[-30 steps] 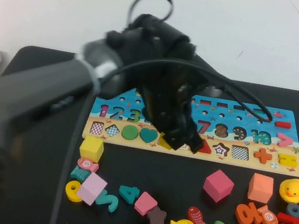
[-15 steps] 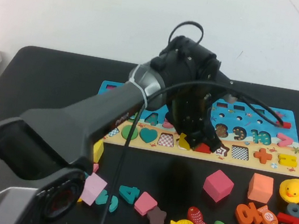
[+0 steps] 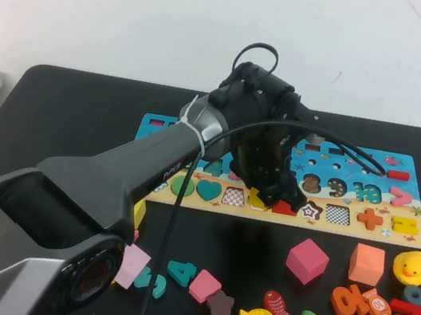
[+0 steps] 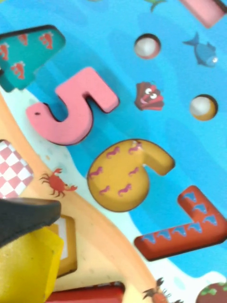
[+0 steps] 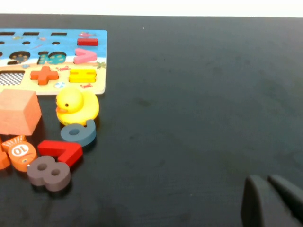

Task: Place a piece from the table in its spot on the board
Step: Place the "five-pointed star" into the hole of the five-pointed star

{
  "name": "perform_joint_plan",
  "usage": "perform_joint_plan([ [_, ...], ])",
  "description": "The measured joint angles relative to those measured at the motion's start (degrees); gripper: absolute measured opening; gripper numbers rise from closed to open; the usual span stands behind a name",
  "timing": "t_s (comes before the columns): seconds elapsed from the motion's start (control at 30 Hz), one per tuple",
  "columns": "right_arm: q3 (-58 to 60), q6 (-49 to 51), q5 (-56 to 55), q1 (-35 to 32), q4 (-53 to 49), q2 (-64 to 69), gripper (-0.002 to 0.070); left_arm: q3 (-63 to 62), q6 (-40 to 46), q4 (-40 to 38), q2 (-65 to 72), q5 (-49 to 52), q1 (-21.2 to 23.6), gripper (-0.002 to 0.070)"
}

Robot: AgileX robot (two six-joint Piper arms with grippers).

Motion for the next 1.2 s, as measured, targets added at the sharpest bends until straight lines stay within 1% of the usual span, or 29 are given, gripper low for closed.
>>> perform_joint_plan([
  [0.53,0.0,0.0,0.0,0.0,0.0,0.0,0.0018,-0.1,0.5,-0.9,1.1,-1.8,0.3,0.0315],
  [0.7,0.0,0.0,0.0,0.0,0.0,0.0,0.0018,-0.1,0.1,-0.9,1.2,-1.9,0.3,0.0337],
  [0.93,0.0,0.0,0.0,0.0,0.0,0.0,0.0019,-0.1,-1.5,-0.9,1.2,-1.3,0.3,0.0403],
  [1.2,0.0,0.0,0.0,0.0,0.0,0.0,0.0019,-0.9,-2.4,-0.9,1.2,0.6,0.3,0.0416],
])
